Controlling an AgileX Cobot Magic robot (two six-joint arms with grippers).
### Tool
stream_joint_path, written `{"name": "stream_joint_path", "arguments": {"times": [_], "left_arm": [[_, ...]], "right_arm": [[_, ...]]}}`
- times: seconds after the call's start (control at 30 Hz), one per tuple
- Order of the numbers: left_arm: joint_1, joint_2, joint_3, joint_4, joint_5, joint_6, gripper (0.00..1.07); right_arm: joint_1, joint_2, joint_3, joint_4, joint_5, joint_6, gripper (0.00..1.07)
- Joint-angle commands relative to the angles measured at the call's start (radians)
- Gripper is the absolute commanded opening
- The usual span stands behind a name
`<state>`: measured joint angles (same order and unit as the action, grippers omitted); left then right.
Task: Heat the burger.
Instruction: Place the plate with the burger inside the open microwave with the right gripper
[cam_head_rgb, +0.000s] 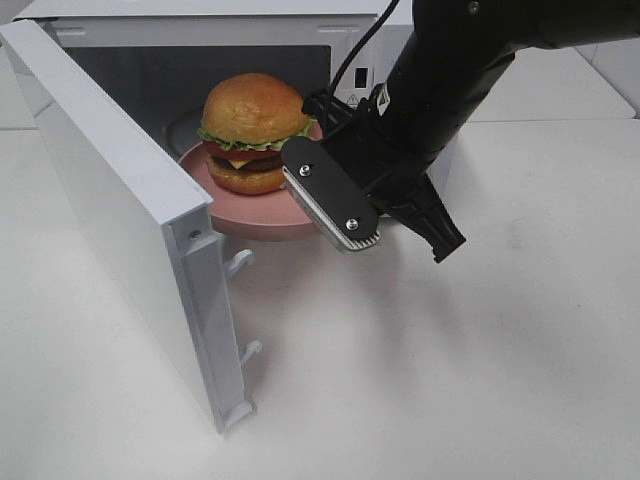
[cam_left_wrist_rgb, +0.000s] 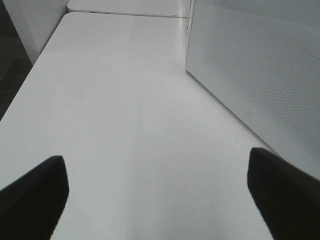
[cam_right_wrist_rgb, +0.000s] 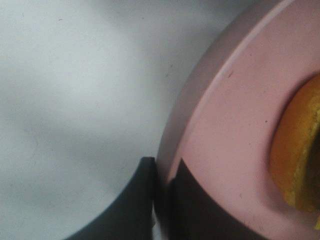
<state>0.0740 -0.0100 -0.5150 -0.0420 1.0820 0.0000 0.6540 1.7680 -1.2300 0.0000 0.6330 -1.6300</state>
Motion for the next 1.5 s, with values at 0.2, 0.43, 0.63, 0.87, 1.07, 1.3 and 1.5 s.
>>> {"name": "stream_joint_path", "arguments": {"times": [0.2, 0.43, 0.63, 0.87, 1.07, 1.3, 1.5], "left_arm": [[0.003, -0.02, 0.0, -0.007, -0.013, 0.0, 0.9], [0.003, -0.02, 0.0, -0.007, -0.013, 0.0, 0.9], [0.003, -0.02, 0.0, -0.007, -0.013, 0.0, 0.9], [0.003, -0.02, 0.0, -0.007, -0.013, 0.0, 0.9], [0.003, -0.02, 0.0, -0.007, -0.013, 0.0, 0.9], [0.003, -0.02, 0.0, -0.007, -0.013, 0.0, 0.9], [0.003, -0.02, 0.0, -0.007, -0.013, 0.0, 0.9]], "right_arm": [[0.001, 0.04, -0.089, 0.0, -0.03, 0.02, 0.0], [0.001, 0.083, -0.137, 0.0, -0.029, 0.031, 0.0], [0.001, 0.118, -0.175, 0.0, -0.029, 0.07, 0.0], [0.001, 0.156, -0.224, -0.016, -0.033, 0.073, 0.0], [0.006, 0.2, -0.278, -0.015, -0.031, 0.076, 0.0], [0.013, 0.242, -0.326, -0.017, -0.03, 0.076, 0.0], [0.013, 0.302, -0.405, -0.027, -0.016, 0.099, 0.0]]}}
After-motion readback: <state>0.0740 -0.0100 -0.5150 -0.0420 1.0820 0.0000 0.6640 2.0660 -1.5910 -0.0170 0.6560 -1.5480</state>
